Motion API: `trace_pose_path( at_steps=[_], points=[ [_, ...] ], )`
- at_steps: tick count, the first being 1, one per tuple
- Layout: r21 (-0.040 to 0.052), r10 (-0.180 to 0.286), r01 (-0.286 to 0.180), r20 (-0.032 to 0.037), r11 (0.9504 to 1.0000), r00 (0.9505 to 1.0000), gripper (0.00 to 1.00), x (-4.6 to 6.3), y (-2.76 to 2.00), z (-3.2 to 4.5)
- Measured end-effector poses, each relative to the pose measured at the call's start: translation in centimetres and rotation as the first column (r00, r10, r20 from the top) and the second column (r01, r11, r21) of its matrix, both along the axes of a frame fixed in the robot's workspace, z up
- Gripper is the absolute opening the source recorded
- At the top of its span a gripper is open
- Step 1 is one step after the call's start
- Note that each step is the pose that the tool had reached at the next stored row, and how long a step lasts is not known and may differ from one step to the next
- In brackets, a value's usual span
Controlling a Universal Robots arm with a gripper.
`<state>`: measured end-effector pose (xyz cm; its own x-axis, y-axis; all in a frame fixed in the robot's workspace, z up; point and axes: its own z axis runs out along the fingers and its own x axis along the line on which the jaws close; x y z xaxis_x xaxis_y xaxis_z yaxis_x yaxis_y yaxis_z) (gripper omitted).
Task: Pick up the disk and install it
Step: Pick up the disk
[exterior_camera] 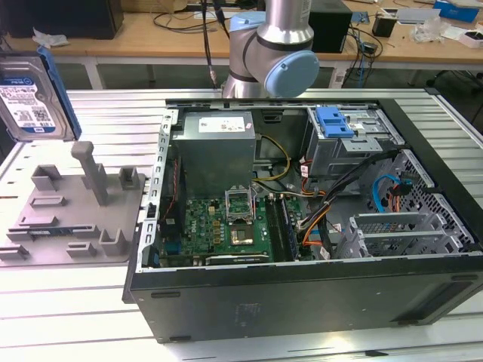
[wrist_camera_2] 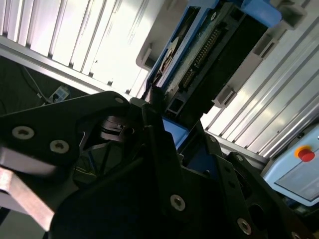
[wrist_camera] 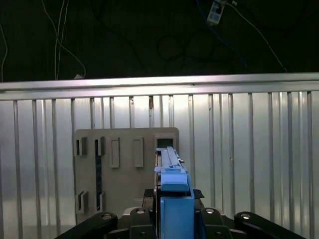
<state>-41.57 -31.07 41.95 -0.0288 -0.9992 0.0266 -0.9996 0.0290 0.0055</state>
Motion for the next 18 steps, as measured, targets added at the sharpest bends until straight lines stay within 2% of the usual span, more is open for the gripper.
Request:
trace_pose_path(
  at_steps=[18],
  points=[
    [0.0,0.0,0.0,0.0,1.0,1.0,0.36,0.2,-0.26,3.8]
  ],
)
